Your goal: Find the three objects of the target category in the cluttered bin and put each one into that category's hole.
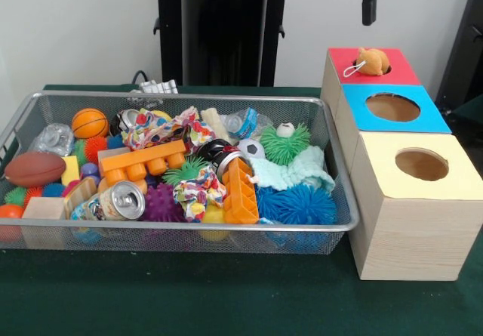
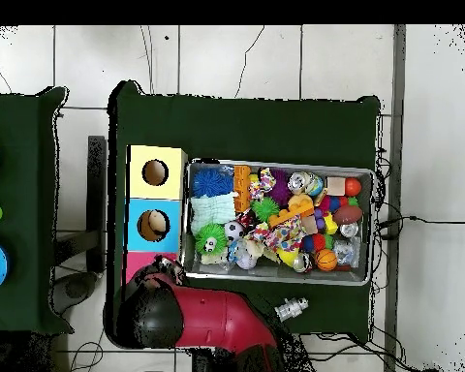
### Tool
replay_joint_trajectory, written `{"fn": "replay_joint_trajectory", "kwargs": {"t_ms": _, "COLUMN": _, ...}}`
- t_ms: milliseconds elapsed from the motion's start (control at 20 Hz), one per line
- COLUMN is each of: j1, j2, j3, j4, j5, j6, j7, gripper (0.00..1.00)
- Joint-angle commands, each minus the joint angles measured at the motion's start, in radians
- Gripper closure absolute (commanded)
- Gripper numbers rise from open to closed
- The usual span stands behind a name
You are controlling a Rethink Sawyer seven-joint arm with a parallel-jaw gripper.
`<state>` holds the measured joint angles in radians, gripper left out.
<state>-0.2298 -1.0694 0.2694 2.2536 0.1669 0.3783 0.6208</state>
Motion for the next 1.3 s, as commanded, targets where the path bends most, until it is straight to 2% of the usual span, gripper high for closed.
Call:
{"fn": "replay_joint_trajectory", "kwargs": {"t_ms": 50, "j1": 0.002, "j2": 0.11, "j3": -0.012, "j4": 0.064, "j5": -0.002, "j6": -0.119, "j7": 0.301, "gripper": 1.0}}
{"fn": "replay_joint_trajectory", "kwargs": {"t_ms": 500, "j1": 0.051, "j2": 0.196, "j3": -0.032, "j4": 0.052, "j5": 0.006, "j6": -0.214, "j7": 0.32, "gripper": 1.0}}
{"fn": "replay_joint_trajectory", "kwargs": {"t_ms": 650, "j1": 0.055, "j2": 0.194, "j3": -0.029, "j4": 0.061, "j5": 0.01, "j6": -0.229, "j7": 0.323, "gripper": 1.0}}
{"fn": "replay_joint_trajectory", "kwargs": {"t_ms": 850, "j1": 0.025, "j2": 0.189, "j3": 0.007, "j4": 0.096, "j5": 0.01, "j6": -0.27, "j7": 0.328, "gripper": 1.0}}
{"fn": "replay_joint_trajectory", "kwargs": {"t_ms": 1050, "j1": 0.023, "j2": 0.189, "j3": 0.005, "j4": 0.092, "j5": 0.012, "j6": -0.271, "j7": 0.322, "gripper": 1.0}}
{"fn": "replay_joint_trajectory", "kwargs": {"t_ms": 1300, "j1": 0.014, "j2": 0.274, "j3": -0.015, "j4": 0.07, "j5": -0.025, "j6": -0.344, "j7": 0.294, "gripper": 1.0}}
